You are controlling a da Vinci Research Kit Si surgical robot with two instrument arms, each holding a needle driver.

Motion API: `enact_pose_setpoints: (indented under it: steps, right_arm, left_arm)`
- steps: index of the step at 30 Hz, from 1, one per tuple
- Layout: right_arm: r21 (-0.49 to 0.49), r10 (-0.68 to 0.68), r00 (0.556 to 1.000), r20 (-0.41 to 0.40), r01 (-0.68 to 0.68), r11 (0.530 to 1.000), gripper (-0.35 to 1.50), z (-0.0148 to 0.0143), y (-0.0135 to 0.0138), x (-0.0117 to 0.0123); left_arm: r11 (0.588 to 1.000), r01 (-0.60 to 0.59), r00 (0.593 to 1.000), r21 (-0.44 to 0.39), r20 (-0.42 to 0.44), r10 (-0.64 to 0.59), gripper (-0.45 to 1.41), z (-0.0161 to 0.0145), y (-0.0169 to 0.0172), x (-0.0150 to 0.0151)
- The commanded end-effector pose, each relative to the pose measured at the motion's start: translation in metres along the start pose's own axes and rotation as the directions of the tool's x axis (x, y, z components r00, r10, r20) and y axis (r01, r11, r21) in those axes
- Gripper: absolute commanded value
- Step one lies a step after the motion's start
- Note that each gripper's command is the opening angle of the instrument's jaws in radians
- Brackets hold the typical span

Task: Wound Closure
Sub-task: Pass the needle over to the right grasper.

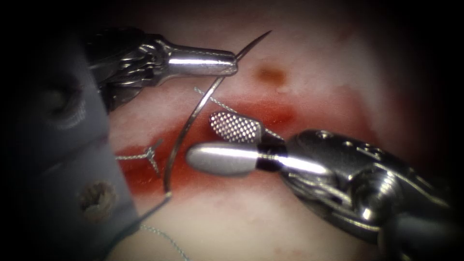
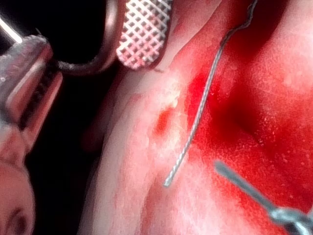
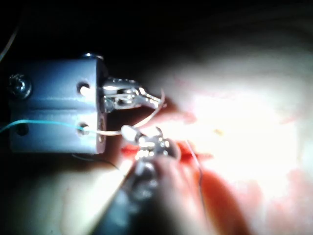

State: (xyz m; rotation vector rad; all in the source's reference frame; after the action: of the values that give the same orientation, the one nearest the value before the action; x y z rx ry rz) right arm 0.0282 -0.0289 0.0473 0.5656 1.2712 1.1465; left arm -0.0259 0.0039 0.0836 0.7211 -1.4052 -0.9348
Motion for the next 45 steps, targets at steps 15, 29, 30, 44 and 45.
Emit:
enact_pose_setpoints:
  steps: [15, 29, 30, 44, 45]
  right_arm:
    - [-0.013, -0.872, 0.468, 0.143, 0.882, 0.471, 0.89, 0.0025, -0.0054, 0.0032]
    - [-0.027, -0.902, 0.403, 0.154, 0.915, 0.404, 0.78, 0.0041, -0.0061, 0.0023]
    - [-0.028, -0.902, 0.403, 0.154, 0.915, 0.404, 0.78, 0.0041, -0.0061, 0.0023]
    - [0.036, -0.859, 0.502, 0.103, 0.861, 0.508, -0.35, 0.0055, -0.0068, 0.0019]
    - [0.04, -0.859, 0.502, 0.101, 0.861, 0.508, -0.35, 0.0055, -0.0068, 0.002]
  left_arm:
    - [0.826, 0.469, 0.867, -0.313, -0.012, -0.497, -0.45, -0.002, 0.0021, 0.0005]
    - [0.775, 0.569, 0.802, -0.277, -0.024, -0.597, -0.45, -0.001, 0.0019, 0.001]
    - [0.78, 0.576, 0.801, -0.244, -0.024, -0.599, -0.45, -0.001, 0.0019, 0.0009]
    - [0.819, 0.552, 0.826, -0.158, -0.028, -0.563, -0.45, -0.0005, 0.002, 0.0008]
    - [0.828, 0.538, 0.836, -0.157, -0.03, -0.548, -0.45, -0.0005, 0.0019, 0.0008]
